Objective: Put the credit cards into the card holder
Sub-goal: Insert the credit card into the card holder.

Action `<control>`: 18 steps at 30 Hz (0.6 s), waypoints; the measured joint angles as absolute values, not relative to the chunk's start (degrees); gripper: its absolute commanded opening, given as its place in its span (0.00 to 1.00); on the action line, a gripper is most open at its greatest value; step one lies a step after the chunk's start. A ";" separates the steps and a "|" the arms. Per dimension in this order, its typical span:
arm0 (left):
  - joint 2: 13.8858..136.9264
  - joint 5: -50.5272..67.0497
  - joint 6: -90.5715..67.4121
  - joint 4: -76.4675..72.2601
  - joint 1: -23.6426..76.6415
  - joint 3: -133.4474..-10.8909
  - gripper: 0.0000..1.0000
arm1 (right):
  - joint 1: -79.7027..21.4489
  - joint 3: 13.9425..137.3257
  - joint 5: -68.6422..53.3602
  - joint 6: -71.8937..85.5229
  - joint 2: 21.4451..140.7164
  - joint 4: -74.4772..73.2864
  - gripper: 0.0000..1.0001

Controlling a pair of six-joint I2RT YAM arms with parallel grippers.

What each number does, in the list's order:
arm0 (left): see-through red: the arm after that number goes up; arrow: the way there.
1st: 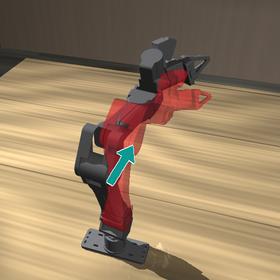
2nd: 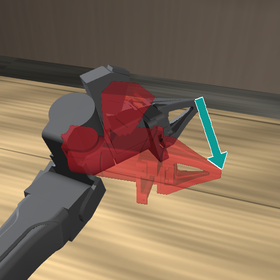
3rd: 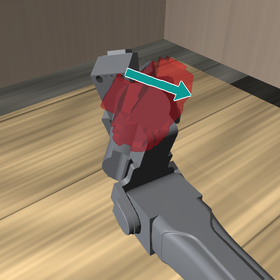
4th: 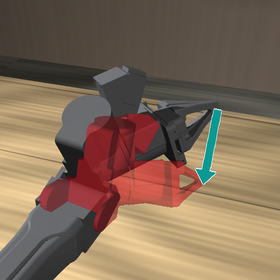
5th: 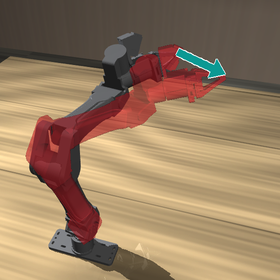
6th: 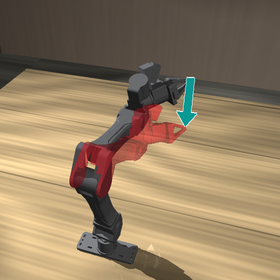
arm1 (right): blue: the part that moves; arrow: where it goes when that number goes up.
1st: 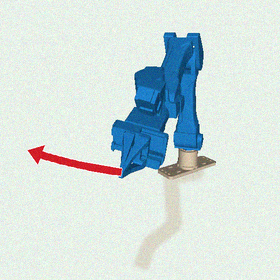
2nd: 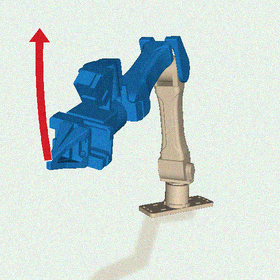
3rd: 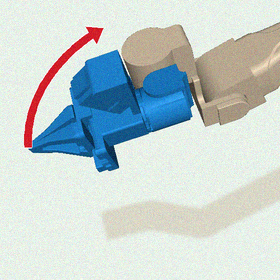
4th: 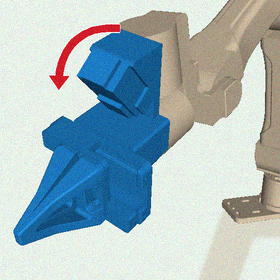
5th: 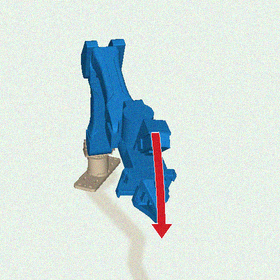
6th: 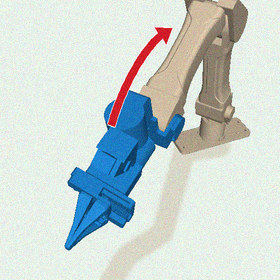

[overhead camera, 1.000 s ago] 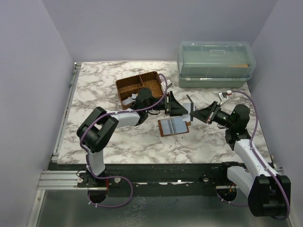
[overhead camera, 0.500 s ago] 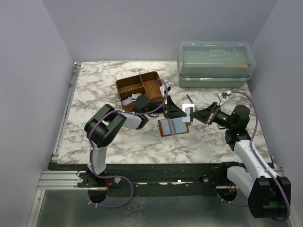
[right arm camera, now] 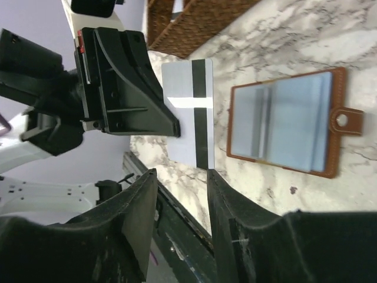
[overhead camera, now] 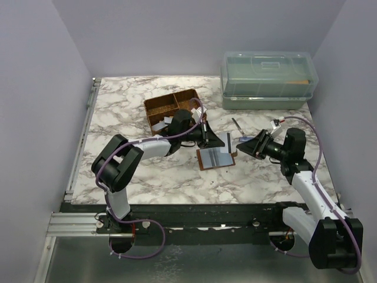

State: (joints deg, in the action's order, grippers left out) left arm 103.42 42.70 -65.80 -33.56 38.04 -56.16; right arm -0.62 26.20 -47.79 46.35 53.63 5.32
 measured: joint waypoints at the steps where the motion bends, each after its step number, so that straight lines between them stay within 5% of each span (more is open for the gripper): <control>1: 103.42 41.85 -64.18 -29.93 37.87 -56.75 0.00 | -0.62 26.50 -47.22 45.17 53.93 3.79 0.50; 9: 103.00 33.47 -54.59 -9.10 36.40 -57.87 0.00 | -0.62 28.62 -44.45 34.72 59.18 -2.20 0.65; 14: 100.90 28.75 -52.82 -1.98 35.38 -57.71 0.00 | -0.62 29.02 -43.16 28.60 66.11 -2.50 0.65; 18: 100.31 27.55 -52.90 -0.27 34.68 -57.60 0.00 | -1.56 30.11 -42.41 26.20 72.66 -1.85 0.52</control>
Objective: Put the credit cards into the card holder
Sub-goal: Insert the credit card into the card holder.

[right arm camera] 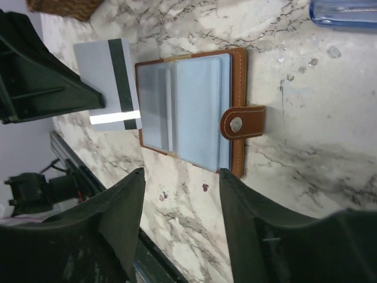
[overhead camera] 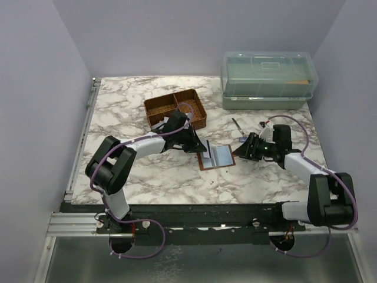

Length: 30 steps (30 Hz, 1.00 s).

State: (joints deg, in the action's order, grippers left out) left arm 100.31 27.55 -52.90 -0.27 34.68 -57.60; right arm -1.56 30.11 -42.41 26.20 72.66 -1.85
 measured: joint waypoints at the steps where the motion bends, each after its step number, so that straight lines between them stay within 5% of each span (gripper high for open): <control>1: 100.36 27.55 -53.06 -0.12 34.50 -57.45 0.00 | -2.26 30.59 -42.37 25.82 74.41 -1.34 0.50; 15: 105.25 33.23 -55.31 -4.58 34.35 -55.51 0.00 | -6.44 35.29 -42.63 24.36 88.44 6.50 0.21; 30: 108.07 40.05 -57.60 -12.12 34.35 -54.83 0.00 | -6.46 37.36 -42.37 25.12 96.18 8.62 0.16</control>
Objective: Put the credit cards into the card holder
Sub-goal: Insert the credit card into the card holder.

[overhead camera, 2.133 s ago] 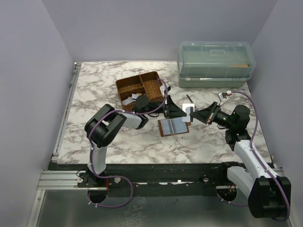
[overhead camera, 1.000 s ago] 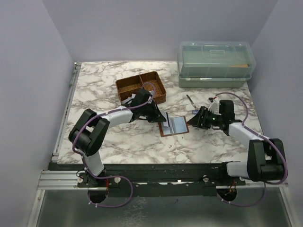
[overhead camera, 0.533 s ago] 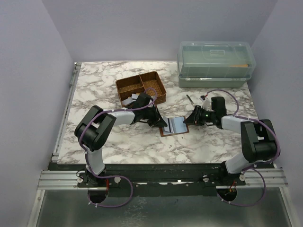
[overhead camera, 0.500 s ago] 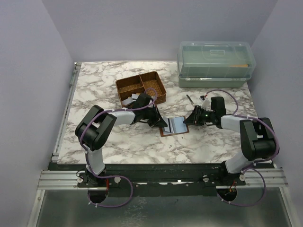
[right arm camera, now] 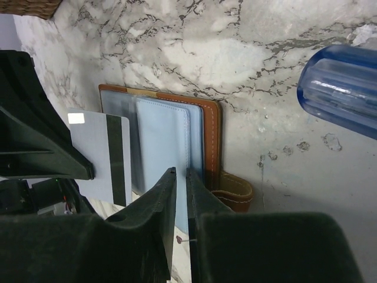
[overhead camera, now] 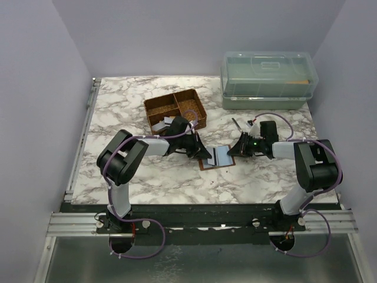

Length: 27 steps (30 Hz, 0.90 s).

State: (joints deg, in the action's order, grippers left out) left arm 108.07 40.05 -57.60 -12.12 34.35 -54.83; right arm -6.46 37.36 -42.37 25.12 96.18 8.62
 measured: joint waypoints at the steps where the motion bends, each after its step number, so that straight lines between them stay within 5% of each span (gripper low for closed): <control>1: 108.31 40.27 -57.71 -12.40 34.35 -54.83 0.00 | -6.46 37.43 -42.30 25.19 96.25 8.73 0.16; 27: 111.79 43.68 -59.09 -17.26 34.33 -53.12 0.00 | -6.44 37.43 -41.98 25.43 96.33 9.06 0.13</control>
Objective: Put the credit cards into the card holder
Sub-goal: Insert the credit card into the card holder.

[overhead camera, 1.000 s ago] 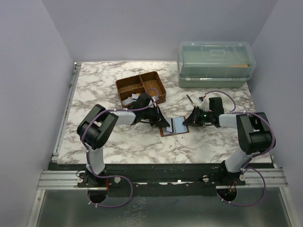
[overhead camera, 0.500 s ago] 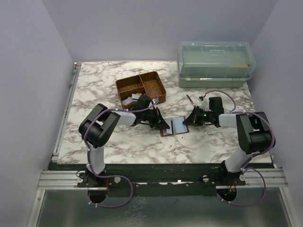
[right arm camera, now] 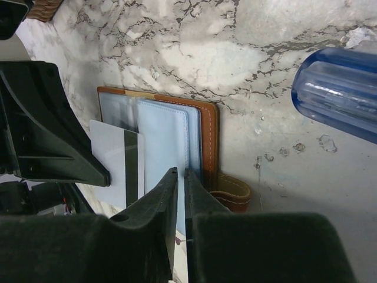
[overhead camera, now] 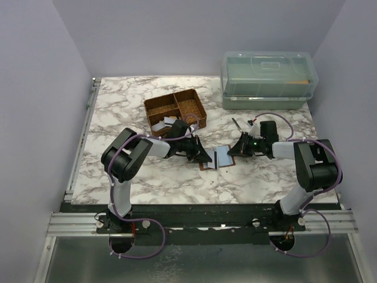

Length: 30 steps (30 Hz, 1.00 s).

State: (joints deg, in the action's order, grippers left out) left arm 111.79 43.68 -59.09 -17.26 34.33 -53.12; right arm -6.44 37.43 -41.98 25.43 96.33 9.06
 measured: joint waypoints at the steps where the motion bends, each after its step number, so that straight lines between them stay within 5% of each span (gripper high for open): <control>1: 111.85 43.83 -59.09 -17.45 34.33 -53.12 0.00 | -6.44 37.43 -42.00 25.43 96.44 9.13 0.13; 30: 114.87 40.75 -60.49 -22.11 34.46 -55.86 0.00 | -6.44 37.87 -42.54 25.45 97.32 9.80 0.11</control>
State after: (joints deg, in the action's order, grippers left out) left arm 114.87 40.75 -60.49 -22.11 34.46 -55.86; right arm -6.44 37.87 -42.54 25.45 97.32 9.80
